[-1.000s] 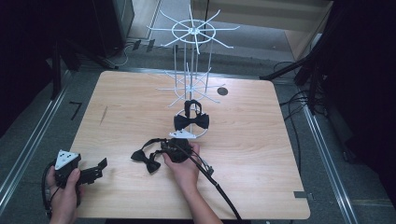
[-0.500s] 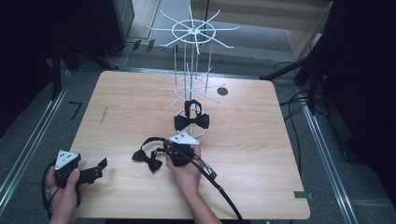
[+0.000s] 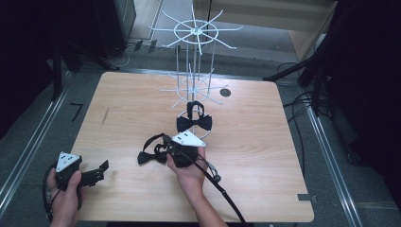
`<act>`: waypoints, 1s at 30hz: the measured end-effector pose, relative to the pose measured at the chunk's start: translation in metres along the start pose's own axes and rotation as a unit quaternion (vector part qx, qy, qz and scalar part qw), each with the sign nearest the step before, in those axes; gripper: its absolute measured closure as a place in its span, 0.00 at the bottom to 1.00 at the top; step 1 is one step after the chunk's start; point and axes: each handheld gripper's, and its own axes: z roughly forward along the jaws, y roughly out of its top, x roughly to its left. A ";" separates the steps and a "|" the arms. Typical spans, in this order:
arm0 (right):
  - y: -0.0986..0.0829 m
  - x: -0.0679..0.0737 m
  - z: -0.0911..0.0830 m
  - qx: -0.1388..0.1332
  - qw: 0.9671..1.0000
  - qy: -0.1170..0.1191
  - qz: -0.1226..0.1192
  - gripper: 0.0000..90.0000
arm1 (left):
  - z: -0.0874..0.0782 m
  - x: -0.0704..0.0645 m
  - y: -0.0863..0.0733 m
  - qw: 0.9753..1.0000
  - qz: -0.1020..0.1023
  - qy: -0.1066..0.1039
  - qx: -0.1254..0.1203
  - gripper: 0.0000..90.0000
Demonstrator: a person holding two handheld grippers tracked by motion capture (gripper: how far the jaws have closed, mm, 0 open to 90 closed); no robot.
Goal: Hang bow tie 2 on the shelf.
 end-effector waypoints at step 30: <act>0.049 0.007 -0.026 -0.075 0.997 -0.001 -0.005 1.00 | 0.000 0.000 0.000 1.000 0.001 0.000 0.001 0.00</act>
